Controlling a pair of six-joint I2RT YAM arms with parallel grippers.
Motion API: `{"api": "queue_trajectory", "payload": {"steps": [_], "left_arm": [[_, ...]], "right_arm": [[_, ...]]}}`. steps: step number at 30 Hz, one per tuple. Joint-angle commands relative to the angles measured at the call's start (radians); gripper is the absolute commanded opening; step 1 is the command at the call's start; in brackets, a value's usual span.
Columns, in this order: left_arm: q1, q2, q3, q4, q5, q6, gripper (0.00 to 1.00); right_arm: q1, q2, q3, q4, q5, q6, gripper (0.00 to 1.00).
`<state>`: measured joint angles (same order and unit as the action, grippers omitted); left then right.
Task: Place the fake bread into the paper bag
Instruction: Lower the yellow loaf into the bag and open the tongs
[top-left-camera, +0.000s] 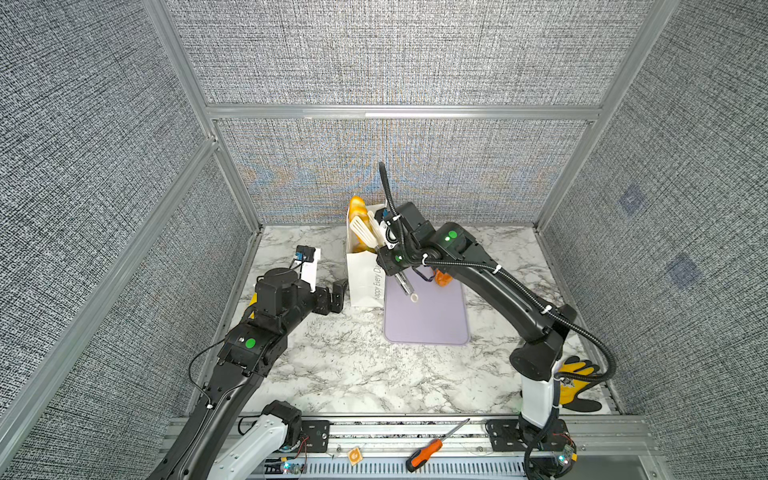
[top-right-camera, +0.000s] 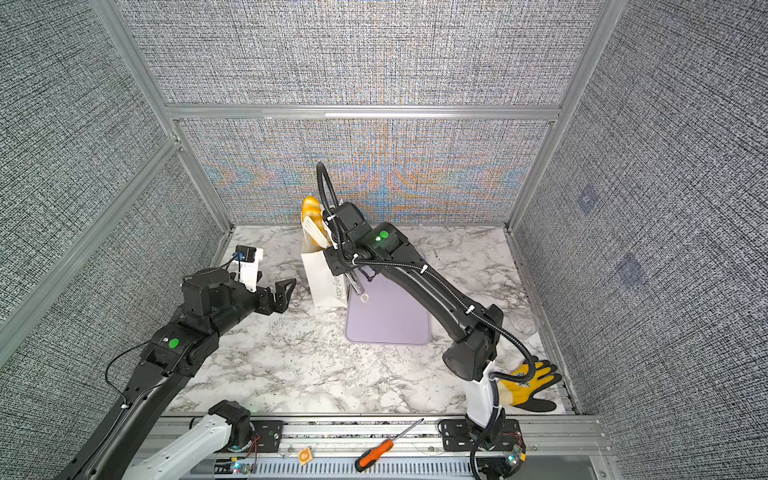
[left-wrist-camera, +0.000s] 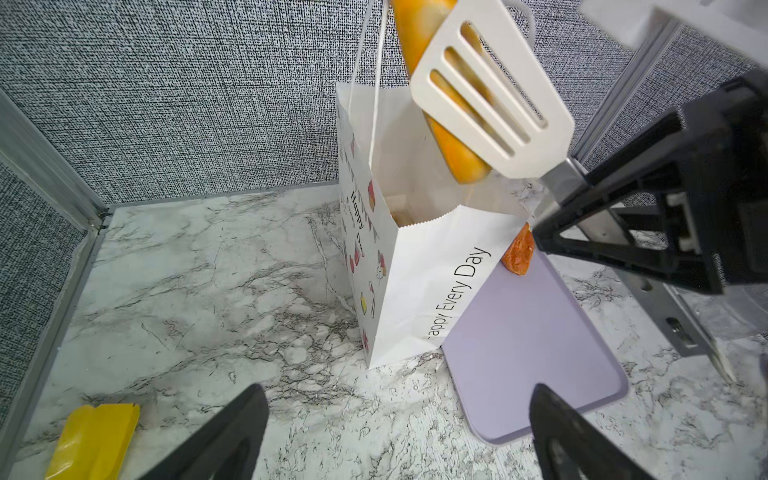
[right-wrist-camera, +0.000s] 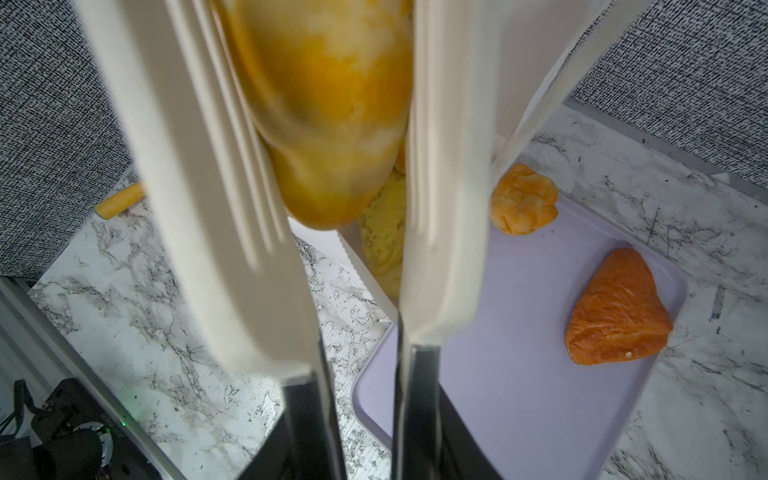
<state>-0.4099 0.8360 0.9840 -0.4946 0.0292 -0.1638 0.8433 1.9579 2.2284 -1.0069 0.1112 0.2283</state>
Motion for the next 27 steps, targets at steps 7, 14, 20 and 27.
{"api": "queue_trajectory", "payload": {"steps": [7, 14, 20, 27], "left_arm": [[0.002, -0.003, -0.013, 0.019, 0.011, 0.01, 0.99], [0.003, 0.002, -0.021, 0.03, 0.025, 0.011, 0.99], [0.003, 0.005, -0.022, 0.033, 0.03, 0.01, 0.99], [0.003, 0.004, -0.025, 0.031, 0.036, 0.005, 0.99]], "right_arm": [[-0.004, 0.008, 0.012, -0.014, 0.015, 0.01, 0.37], [-0.015, 0.005, -0.009, -0.022, 0.046, 0.016, 0.39], [-0.021, 0.02, -0.007, -0.039, 0.06, 0.016, 0.45], [-0.02, 0.011, 0.005, -0.048, 0.058, 0.016, 0.5]]}}
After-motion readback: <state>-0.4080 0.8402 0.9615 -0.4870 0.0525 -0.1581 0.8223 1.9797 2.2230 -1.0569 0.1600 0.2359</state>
